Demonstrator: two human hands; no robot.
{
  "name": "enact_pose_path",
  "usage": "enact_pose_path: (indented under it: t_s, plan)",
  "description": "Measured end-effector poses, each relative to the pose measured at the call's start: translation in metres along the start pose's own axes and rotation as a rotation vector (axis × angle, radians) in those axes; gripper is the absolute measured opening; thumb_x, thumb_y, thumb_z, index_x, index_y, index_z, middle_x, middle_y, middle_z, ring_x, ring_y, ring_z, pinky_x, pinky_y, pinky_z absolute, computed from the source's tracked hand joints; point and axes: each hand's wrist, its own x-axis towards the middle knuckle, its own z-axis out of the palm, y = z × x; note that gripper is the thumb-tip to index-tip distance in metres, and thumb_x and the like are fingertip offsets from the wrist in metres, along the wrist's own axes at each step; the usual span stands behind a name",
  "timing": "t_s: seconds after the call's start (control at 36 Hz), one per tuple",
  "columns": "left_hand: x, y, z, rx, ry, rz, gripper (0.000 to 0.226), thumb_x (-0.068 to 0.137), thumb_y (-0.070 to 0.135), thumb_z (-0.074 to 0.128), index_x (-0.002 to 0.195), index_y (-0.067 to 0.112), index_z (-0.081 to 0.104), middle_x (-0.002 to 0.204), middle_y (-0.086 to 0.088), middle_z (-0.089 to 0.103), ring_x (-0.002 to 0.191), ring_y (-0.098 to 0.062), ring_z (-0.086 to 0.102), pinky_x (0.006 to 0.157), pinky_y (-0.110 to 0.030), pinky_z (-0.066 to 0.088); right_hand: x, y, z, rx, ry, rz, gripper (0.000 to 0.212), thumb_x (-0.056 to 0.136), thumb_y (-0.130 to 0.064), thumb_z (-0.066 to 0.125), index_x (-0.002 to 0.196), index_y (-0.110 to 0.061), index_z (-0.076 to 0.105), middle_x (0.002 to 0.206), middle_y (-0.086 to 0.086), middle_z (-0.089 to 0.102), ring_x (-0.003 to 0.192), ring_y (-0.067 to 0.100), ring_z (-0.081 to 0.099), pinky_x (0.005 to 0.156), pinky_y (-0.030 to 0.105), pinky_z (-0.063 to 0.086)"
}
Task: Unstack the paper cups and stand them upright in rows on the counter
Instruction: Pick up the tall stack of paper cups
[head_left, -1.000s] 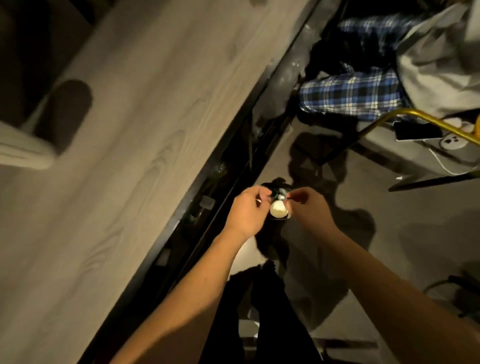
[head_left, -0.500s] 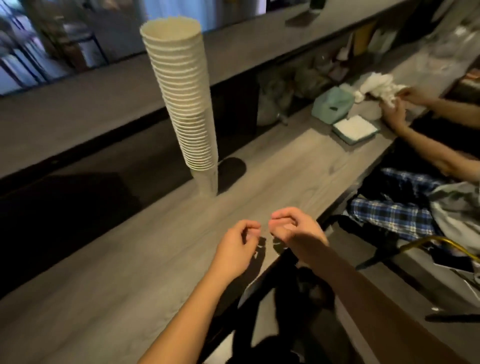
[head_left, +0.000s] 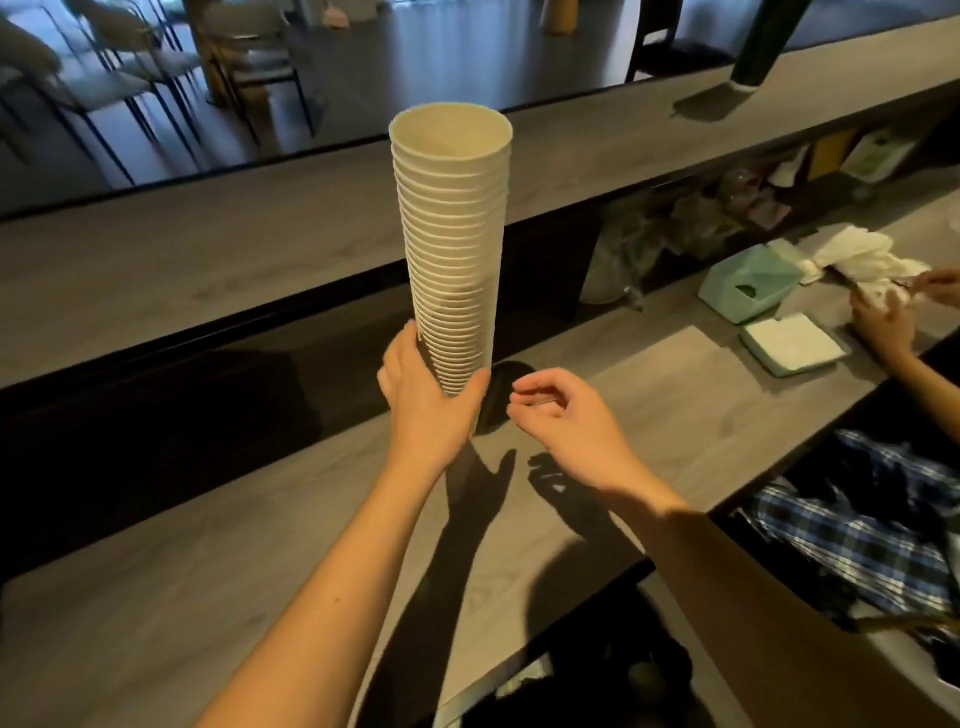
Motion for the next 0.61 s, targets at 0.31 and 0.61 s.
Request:
enact_pose_path:
  t_s: [0.31, 0.61]
  plan:
    - [0.059, 0.042, 0.019, -0.207, 0.250, 0.032, 0.112, 0.054, 0.044, 0.088, 0.144, 0.031, 0.023, 0.139, 0.007, 0.047, 0.129, -0.008, 0.047, 0.104, -0.041, 0.046, 0.102, -0.024, 0.012, -0.138, -0.150, -0.209, 0.098, 0.081, -0.009, 0.077, 0.157, -0.030, 0.020, 0.151, -0.002, 0.045, 0.137, 0.013, 0.044, 0.108, 0.032, 0.041]
    - [0.062, 0.072, 0.001, -0.139, 0.391, 0.104, 0.067, 0.058, 0.040, 0.088, 0.110, 0.054, 0.048, 0.105, 0.021, 0.062, 0.102, 0.001, 0.060, 0.081, -0.025, 0.054, 0.109, -0.039, 0.011, -0.206, -0.142, -0.299, 0.069, 0.082, -0.031, 0.078, 0.143, -0.026, 0.045, 0.126, -0.004, 0.063, 0.117, 0.015, 0.059, 0.095, 0.035, 0.049]
